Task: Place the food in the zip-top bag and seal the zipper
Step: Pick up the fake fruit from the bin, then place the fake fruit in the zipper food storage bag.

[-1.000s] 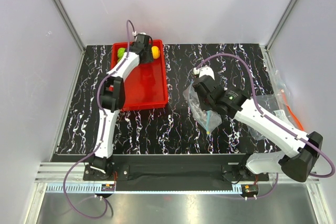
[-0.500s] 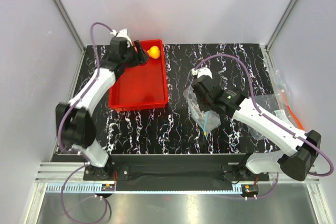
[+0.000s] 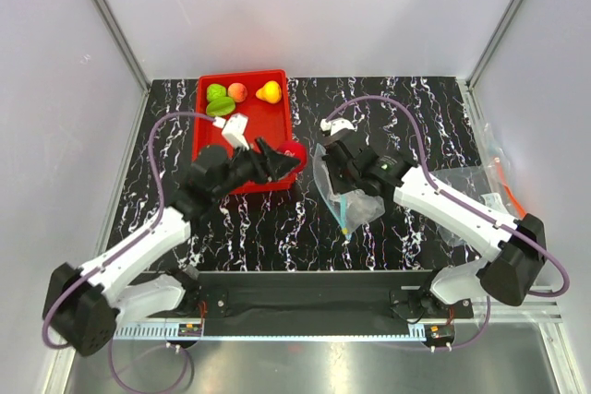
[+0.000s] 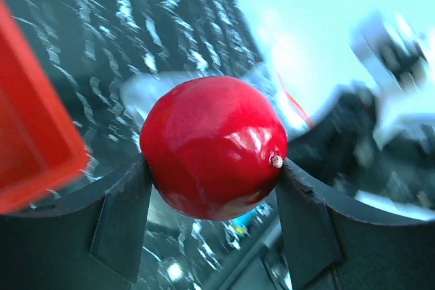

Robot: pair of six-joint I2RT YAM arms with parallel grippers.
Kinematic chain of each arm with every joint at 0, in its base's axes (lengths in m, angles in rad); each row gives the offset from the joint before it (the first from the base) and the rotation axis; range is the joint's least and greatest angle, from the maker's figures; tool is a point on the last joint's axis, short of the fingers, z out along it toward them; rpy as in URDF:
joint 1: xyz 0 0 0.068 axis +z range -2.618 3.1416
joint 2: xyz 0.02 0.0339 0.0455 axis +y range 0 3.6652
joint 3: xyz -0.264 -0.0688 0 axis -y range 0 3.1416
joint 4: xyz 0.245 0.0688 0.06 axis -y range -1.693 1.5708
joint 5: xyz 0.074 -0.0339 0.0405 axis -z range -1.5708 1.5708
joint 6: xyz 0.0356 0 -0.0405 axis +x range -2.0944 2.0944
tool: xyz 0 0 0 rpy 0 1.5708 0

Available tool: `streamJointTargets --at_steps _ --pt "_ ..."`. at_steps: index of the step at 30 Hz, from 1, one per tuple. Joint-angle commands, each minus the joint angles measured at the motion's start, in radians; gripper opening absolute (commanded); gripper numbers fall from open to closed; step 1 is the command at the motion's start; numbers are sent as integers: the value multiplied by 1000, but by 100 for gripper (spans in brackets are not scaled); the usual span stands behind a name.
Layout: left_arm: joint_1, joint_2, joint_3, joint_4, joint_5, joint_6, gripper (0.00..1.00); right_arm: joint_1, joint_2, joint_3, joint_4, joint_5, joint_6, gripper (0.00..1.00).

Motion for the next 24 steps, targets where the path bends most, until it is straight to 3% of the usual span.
streamJointTargets --at_steps 1,8,16,24 --pt "-26 -115 -67 181 -22 -67 20 -7 8 3 90 -59 15 0" --pt "-46 -123 -105 207 36 -114 21 -7 26 11 104 -84 24 0" --pt "-98 -14 -133 394 120 -236 20 -7 34 20 101 -64 46 0" --pt "-135 88 -254 584 47 -342 17 -7 9 31 95 -44 78 0"
